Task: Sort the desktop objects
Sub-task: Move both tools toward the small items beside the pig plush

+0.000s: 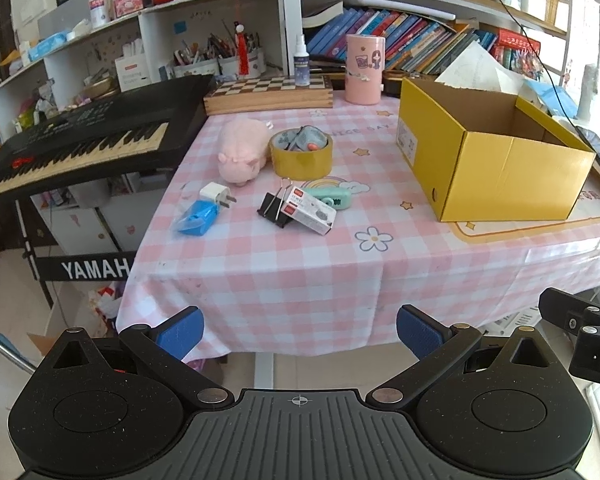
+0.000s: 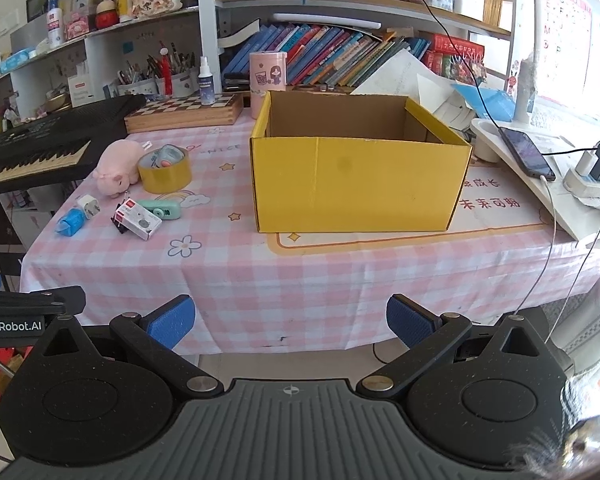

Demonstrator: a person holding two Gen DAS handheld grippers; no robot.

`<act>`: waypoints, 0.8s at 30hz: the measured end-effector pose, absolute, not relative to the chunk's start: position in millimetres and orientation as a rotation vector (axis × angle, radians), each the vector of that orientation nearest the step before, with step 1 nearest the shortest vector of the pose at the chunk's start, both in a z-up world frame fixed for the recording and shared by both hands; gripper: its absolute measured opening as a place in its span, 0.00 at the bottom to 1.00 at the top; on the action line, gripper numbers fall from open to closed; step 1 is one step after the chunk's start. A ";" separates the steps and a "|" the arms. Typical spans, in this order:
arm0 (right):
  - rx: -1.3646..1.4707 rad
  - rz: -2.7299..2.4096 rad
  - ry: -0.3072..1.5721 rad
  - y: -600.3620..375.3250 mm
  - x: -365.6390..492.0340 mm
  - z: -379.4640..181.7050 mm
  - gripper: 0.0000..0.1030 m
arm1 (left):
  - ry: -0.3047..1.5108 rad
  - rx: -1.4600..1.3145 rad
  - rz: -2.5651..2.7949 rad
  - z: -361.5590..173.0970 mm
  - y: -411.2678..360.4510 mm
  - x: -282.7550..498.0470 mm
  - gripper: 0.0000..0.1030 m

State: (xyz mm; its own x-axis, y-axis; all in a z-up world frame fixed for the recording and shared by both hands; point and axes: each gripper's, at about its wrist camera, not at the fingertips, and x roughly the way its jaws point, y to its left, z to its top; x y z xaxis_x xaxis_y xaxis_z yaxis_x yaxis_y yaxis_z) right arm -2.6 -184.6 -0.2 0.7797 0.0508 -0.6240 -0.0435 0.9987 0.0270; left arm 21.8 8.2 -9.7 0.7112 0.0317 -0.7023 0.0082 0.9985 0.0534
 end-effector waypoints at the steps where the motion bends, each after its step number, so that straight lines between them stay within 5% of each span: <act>1: 0.013 0.052 0.675 -184.8 -2.7 -0.1 0.99 | 0.780 0.053 0.012 -9.8 8.6 22.1 1.00; 24: 0.009 0.095 0.686 -165.8 4.9 1.3 0.96 | 0.768 0.027 0.010 -9.3 27.9 23.7 1.00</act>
